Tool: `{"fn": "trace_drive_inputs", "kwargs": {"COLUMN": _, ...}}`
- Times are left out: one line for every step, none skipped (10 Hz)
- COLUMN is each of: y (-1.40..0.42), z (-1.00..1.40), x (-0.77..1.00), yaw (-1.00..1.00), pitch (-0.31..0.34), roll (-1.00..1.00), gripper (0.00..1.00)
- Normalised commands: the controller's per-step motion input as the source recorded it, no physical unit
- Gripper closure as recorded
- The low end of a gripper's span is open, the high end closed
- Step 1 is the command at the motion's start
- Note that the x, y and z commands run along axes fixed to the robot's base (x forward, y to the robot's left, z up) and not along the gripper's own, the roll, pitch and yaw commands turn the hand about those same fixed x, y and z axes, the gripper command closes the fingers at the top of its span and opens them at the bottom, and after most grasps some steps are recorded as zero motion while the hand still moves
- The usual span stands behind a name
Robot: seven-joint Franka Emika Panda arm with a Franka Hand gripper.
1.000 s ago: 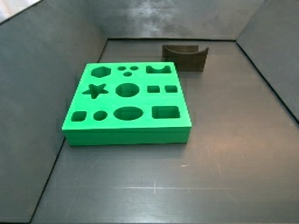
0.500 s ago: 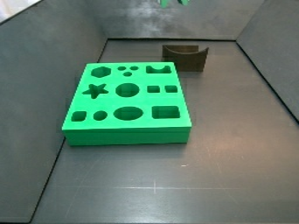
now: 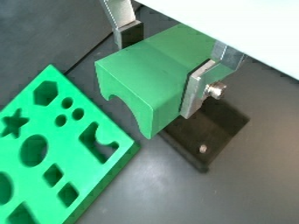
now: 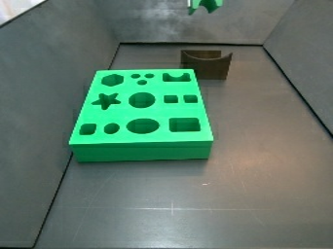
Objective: Pick up the arch object. Move up. Place the arch object on the fixture. Regrasp the arch object. Rotate the arch object. Move to above the board. Insert the arch object.
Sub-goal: Place the arch object on the fixture.
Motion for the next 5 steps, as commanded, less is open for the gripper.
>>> {"fn": "trace_drive_inputs", "kwargs": {"y": 0.05, "z": -0.02, "x": 0.27, "yaw": -0.15, "pitch": 0.159, "roll": -0.96, "gripper": 1.00}}
{"fn": "trace_drive_inputs", "kwargs": {"y": 0.05, "z": -0.02, "x": 0.20, "yaw": -0.15, "pitch": 0.131, "roll": -0.80, "gripper": 1.00}}
{"fn": "trace_drive_inputs", "kwargs": {"y": 0.05, "z": -0.02, "x": 0.10, "yaw": -0.15, "pitch": 0.093, "roll": -0.57, "gripper": 1.00}}
{"fn": "trace_drive_inputs", "kwargs": {"y": 0.05, "z": -0.02, "x": 0.06, "yaw": -0.14, "pitch": 0.059, "roll": -0.39, "gripper": 1.00}}
{"fn": "trace_drive_inputs", "kwargs": {"y": 0.03, "z": 0.00, "x": 0.06, "yaw": -0.13, "pitch": 0.026, "roll": -0.25, "gripper": 1.00}}
